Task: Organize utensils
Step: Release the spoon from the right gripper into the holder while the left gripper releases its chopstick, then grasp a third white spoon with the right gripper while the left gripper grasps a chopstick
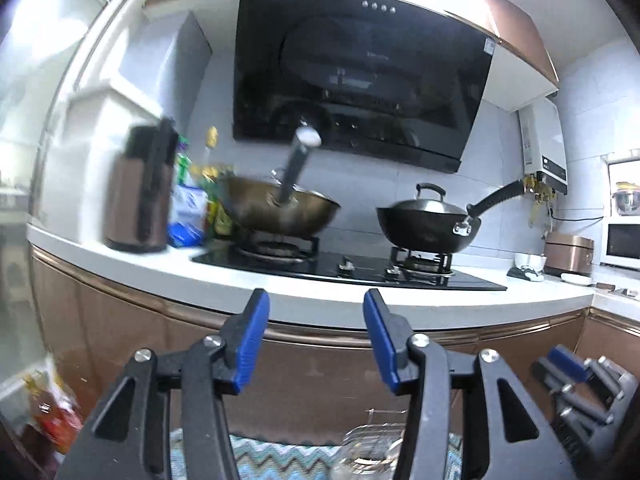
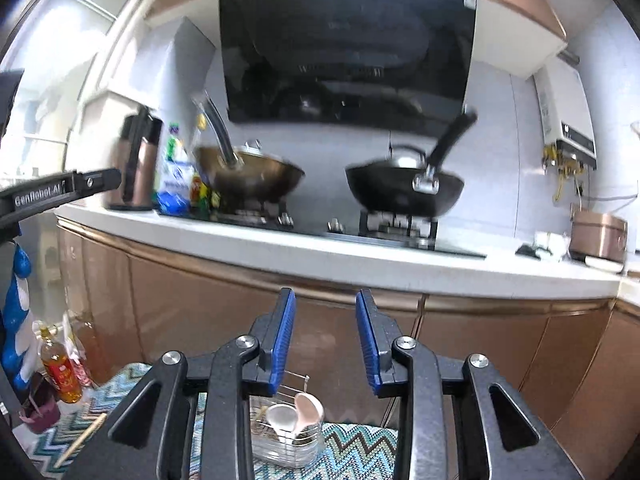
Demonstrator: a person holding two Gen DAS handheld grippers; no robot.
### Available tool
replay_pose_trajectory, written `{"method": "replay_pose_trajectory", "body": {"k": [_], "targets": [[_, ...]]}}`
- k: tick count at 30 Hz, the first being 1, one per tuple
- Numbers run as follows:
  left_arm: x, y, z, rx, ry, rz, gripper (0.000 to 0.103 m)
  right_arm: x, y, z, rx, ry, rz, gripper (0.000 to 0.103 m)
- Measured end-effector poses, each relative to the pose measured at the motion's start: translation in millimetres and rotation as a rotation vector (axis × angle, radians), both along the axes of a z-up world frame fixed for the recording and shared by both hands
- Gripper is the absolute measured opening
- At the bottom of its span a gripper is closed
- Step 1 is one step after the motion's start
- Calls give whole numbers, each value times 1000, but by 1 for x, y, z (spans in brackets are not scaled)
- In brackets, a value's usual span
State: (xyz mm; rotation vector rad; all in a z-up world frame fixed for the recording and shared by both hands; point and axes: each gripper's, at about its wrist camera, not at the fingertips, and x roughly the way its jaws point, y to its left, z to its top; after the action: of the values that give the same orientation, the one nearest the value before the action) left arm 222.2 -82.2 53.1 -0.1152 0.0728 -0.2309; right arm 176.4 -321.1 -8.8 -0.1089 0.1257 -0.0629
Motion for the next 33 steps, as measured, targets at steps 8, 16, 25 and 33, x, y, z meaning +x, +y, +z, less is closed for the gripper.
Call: {"method": "replay_pose_trajectory", "body": {"k": [8,16,25,33], "targets": [[-71,50,26,57,-2,69,47,-74,22,41,16,-63,71,41],[-106,94,4,71,161,35,47,-118,35,38,69,-20,149,41],[-102,122,-50,42,374,-12,47,-141,31,16,85,45,179,41],[-76,138,-102,9,520,10,47,-129,14,-24,123,134,174,41]]}}
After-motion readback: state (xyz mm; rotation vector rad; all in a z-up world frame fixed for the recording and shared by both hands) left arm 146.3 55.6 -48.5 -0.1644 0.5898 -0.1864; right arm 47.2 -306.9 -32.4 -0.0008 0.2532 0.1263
